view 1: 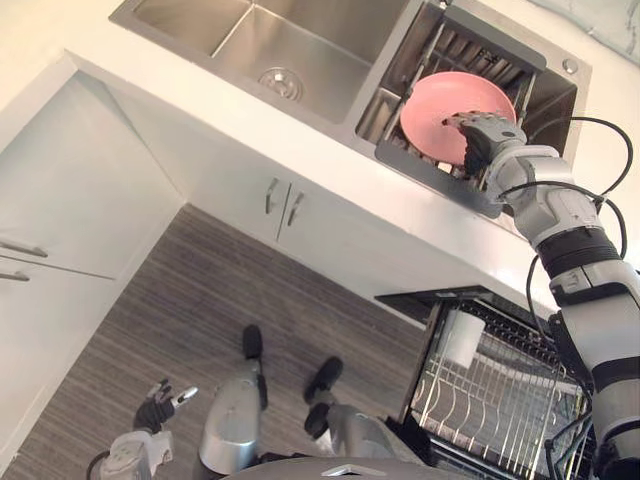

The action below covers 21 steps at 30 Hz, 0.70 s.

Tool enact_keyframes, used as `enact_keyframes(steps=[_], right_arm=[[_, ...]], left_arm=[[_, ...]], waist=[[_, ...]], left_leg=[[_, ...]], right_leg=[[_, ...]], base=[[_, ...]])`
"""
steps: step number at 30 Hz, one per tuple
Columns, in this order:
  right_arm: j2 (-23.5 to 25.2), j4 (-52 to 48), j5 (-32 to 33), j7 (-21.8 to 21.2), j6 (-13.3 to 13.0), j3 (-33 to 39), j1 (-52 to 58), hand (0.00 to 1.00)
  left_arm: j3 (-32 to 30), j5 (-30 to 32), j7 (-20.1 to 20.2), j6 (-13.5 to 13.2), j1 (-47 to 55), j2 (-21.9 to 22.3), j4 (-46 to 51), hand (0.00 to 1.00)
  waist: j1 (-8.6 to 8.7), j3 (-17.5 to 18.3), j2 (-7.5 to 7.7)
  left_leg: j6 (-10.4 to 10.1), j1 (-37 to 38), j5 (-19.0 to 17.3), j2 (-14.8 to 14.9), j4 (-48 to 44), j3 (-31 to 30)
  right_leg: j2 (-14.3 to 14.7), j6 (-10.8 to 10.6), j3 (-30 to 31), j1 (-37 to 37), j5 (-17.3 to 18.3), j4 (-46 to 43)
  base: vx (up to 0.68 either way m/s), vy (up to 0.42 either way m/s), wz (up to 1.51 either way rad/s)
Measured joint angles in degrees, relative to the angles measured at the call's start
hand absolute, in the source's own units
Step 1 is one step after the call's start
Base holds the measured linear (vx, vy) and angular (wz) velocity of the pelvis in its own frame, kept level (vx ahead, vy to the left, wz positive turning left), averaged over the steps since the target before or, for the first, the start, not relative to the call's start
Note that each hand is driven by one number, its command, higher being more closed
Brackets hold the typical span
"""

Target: Walk over to the sink, pick up the cup, carry it to the dishwasher, place the cup inside the dishwasher, then close the dishwasher door

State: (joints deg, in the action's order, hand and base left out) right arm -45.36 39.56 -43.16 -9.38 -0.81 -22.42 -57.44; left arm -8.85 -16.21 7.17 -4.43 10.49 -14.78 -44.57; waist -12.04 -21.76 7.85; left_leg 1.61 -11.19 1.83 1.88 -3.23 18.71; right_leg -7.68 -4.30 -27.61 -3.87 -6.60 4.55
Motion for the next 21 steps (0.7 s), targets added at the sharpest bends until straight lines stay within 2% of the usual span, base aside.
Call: enact_keyframes(steps=[12, 13, 16, 21], right_arm=[[-0.22, -0.06, -1.23, 0.02, 0.00, -0.05, 0.05, 0.00], [-0.23, -0.06, -1.44, 0.04, 0.01, -0.05, 0.07, 1.00], [-0.23, -0.10, -2.16, 0.13, 0.00, -0.05, 0.19, 1.00], [-0.34, -0.92, -2.56, 2.86, 0.21, -0.04, 0.27, 1.00]], left_arm=[[0.17, -0.01, -0.03, -0.23, -0.15, 0.00, 0.46, 0.00], [0.17, -0.01, -0.05, -0.23, -0.15, 0.00, 0.73, 0.00], [0.23, -0.05, -0.06, -0.23, -0.16, 0.01, 1.06, 0.00], [0.26, -0.51, -0.09, -0.36, -0.15, 0.00, 1.04, 0.00]], waist=[[0.17, -0.40, -0.17], [0.18, -0.40, -0.18], [0.12, -0.58, -0.44], [0.13, -0.96, -1.05]], left_leg=[[0.47, -0.55, 0.23, 0.07, -0.75, 0.02], [0.51, -0.61, 0.18, 0.08, -0.89, 0.00], [0.50, -0.88, -0.37, 0.25, -1.77, -0.03], [-0.08, -0.89, -0.77, 0.39, -1.68, -0.03]], right_leg=[[0.02, 0.04, 0.07, -0.26, -0.04, 0.03], [0.02, 0.04, 0.07, -0.26, -0.04, 0.03], [0.01, 0.06, 0.19, -0.17, -0.05, -0.05], [0.03, 0.06, 0.23, -0.31, -0.04, -0.36]], base=[[0.00, 0.004, 0.00], [0.00, 0.000, 0.00], [-0.01, 0.010, -0.01], [-0.01, 0.007, 0.00]])
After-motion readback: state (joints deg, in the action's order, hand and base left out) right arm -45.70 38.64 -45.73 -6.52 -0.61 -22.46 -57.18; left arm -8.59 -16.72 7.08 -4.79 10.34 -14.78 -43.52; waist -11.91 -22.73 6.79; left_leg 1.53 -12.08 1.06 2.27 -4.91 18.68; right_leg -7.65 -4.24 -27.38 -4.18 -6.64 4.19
